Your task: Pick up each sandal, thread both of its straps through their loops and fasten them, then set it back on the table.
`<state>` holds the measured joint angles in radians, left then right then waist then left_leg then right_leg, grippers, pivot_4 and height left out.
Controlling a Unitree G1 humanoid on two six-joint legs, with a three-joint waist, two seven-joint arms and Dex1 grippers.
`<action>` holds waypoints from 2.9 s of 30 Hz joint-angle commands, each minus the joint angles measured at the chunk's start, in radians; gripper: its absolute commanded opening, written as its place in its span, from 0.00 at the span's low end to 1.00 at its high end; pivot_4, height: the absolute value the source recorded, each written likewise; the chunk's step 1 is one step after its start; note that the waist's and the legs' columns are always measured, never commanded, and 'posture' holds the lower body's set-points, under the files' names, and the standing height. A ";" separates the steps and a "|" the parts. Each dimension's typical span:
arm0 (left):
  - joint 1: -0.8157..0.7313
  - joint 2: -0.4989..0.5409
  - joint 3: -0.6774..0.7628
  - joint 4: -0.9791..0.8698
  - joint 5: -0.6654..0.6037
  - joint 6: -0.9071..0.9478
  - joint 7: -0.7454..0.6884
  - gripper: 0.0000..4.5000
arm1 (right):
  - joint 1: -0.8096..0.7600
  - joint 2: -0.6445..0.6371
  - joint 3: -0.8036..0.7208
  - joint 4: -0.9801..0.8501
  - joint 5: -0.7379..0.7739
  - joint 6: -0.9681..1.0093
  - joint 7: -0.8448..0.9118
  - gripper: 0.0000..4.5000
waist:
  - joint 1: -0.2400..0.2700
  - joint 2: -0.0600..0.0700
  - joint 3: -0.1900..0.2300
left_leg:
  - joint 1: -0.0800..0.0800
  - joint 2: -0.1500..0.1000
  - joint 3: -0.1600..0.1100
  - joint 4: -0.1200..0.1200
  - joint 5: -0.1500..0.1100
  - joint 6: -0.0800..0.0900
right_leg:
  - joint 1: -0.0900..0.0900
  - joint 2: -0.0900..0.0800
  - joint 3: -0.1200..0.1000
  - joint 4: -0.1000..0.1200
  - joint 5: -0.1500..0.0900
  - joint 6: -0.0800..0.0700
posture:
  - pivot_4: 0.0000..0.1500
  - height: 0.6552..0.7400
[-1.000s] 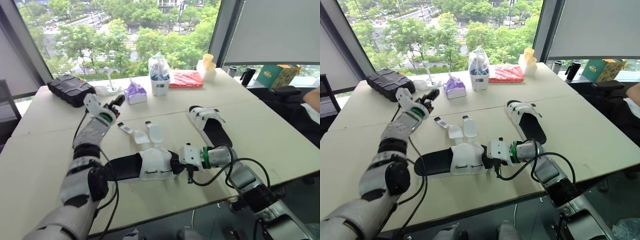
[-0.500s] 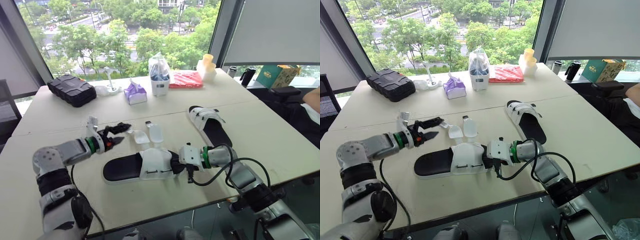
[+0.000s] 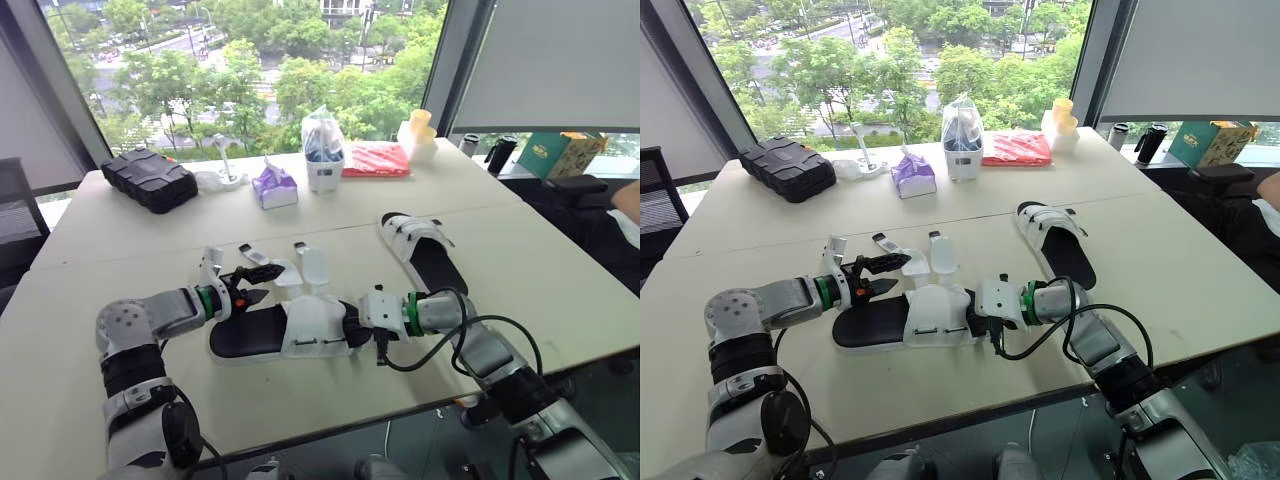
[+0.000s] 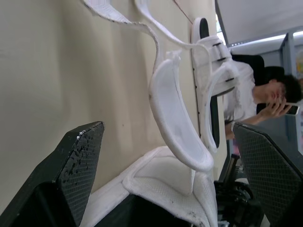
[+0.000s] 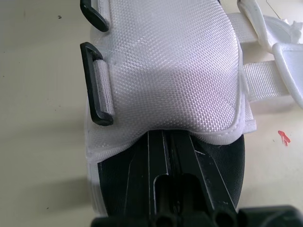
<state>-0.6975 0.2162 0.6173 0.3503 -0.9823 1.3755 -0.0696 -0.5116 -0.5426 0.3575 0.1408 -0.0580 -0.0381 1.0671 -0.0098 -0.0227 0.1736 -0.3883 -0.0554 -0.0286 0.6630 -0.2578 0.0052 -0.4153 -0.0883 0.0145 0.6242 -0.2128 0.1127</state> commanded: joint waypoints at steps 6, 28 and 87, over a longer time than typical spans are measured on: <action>-0.137 0.009 -0.085 0.271 0.143 -0.275 -0.148 1.00 | -0.009 0.008 0.001 0.013 -0.026 0.002 -0.018 0.01 | 0.019 0.002 -0.001 | 0.006 0.000 -0.003 0.000 0.000 -0.001 | 0.013 0.000 -0.004 -0.011 -0.001 -0.005 | 1.00 1.00; 0.125 0.117 -0.305 -0.211 0.123 0.080 -0.415 1.00 | -0.032 0.011 -0.021 0.048 -0.023 -0.010 -0.046 0.01 | -0.004 0.002 -0.001 | 0.002 0.000 -0.002 -0.012 0.000 0.001 | 0.002 -0.004 -0.002 -0.014 0.001 -0.001 | 1.00 1.00; -0.357 0.072 0.016 0.677 0.225 -0.691 -0.297 0.59 | -0.050 0.008 -0.008 0.071 -0.035 -0.035 -0.044 0.00 | -0.003 -0.001 0.001 | -0.004 0.000 -0.001 -0.015 0.003 -0.001 | -0.005 -0.001 -0.003 -0.013 0.001 -0.001 | 1.00 1.00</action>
<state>-1.0236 0.2742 0.6234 1.0348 -0.7507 0.6977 -0.3473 -0.5591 -0.5280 0.3492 0.2114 -0.0743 -0.0759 1.0261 -0.0127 -0.0236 0.1749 -0.3919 -0.0553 -0.0299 0.6483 -0.2553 0.0041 -0.4203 -0.0892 0.0117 0.6108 -0.2115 0.1117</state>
